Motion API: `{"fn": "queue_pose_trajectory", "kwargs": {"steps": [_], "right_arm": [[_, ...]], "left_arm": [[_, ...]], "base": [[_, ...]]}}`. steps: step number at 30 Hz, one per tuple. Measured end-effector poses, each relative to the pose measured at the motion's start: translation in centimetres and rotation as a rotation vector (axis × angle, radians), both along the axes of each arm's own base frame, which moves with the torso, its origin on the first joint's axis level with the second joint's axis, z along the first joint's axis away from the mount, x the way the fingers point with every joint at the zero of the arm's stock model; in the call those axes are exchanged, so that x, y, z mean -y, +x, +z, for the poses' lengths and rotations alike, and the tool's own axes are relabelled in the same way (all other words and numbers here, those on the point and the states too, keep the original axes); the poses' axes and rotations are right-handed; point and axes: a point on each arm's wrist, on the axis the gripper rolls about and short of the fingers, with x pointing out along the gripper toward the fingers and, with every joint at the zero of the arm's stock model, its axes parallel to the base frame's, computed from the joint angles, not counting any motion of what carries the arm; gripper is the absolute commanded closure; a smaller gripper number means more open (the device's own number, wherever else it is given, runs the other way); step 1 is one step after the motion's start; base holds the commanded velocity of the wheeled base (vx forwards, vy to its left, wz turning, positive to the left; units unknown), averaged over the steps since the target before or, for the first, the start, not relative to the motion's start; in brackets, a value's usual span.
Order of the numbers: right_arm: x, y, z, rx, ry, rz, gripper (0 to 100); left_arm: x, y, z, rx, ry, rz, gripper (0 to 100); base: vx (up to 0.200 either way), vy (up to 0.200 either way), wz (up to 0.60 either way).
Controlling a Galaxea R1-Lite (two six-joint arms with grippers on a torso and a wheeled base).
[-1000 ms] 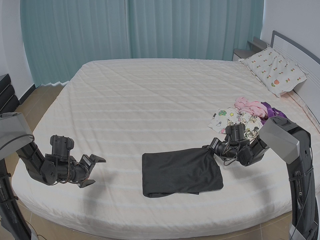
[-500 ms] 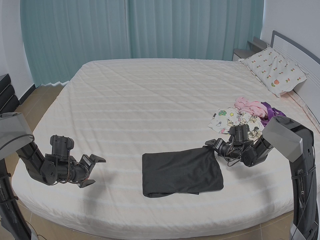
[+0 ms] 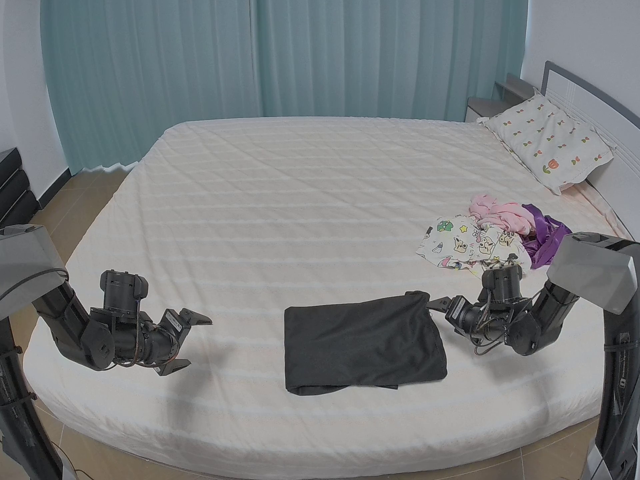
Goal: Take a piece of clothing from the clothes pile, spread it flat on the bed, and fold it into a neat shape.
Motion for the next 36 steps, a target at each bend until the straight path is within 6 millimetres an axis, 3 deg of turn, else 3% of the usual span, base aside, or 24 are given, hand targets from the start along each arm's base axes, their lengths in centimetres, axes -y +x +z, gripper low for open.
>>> {"fn": "queue_pose_trajectory", "kwargs": {"steps": [7,11,16,23,36], "right_arm": [[0.9,-4.2,0.9,-0.007,0.076,-0.068,0],[1.1,-6.0,1.2,0.012,0.132,-0.097,0],[1.1,-7.0,1.1,0.053,0.162,-0.089,0],[1.2,-8.0,0.1,0.011,0.163,-0.085,0],[1.1,-8.2,-0.3,-0.004,0.160,-0.083,0]], "left_arm": [[0.0,0.0,0.0,0.001,0.001,0.001,0],[0.0,0.0,0.0,0.003,0.002,0.002,0],[0.0,0.1,0.1,0.013,0.003,0.003,0],[0.1,0.3,0.5,0.067,0.007,0.016,0],[6.8,-1.7,0.0,0.086,0.061,-0.232,0]], "base": [[0.000,0.000,0.00],[0.200,0.000,0.00],[0.200,0.000,0.00],[0.000,0.000,0.00],[0.000,0.000,0.00]]}}
